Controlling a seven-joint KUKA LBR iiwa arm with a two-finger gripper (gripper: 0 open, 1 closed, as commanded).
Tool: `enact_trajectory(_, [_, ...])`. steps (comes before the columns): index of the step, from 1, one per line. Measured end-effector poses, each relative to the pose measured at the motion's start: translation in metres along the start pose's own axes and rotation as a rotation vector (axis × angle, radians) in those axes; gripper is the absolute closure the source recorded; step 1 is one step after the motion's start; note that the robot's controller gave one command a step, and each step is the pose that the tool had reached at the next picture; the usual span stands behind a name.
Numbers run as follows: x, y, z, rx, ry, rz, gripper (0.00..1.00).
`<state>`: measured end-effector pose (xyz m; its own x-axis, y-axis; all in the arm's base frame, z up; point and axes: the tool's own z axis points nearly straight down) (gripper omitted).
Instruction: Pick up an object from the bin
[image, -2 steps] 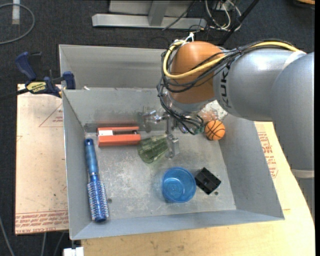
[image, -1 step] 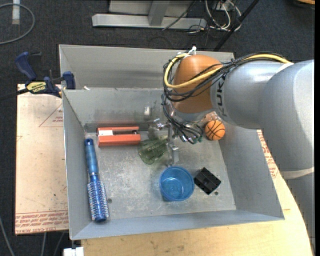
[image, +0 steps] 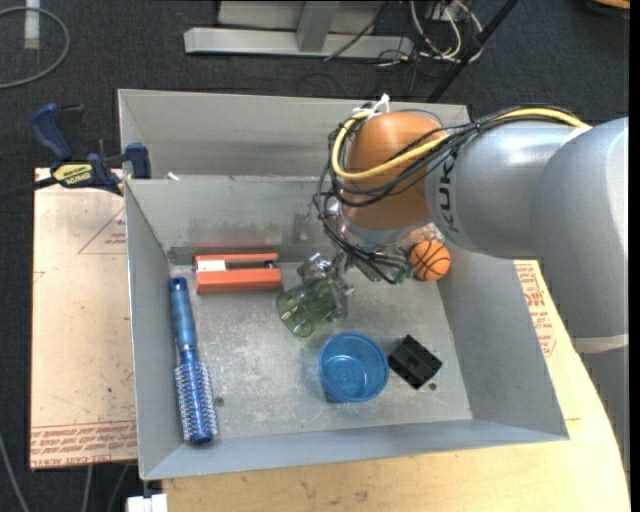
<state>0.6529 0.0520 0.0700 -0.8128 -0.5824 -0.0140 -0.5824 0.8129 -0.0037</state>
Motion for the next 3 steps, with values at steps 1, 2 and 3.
enact_trajectory(1, [0.0000,0.0000,0.0000,0.000,0.000,0.000,1.00])
enact_trajectory(2, [0.0004,0.0004,-0.0019,-0.001,0.001,0.000,1.00])
enact_trajectory(3, [0.0000,0.0004,-0.0077,0.000,-0.001,0.001,1.00])
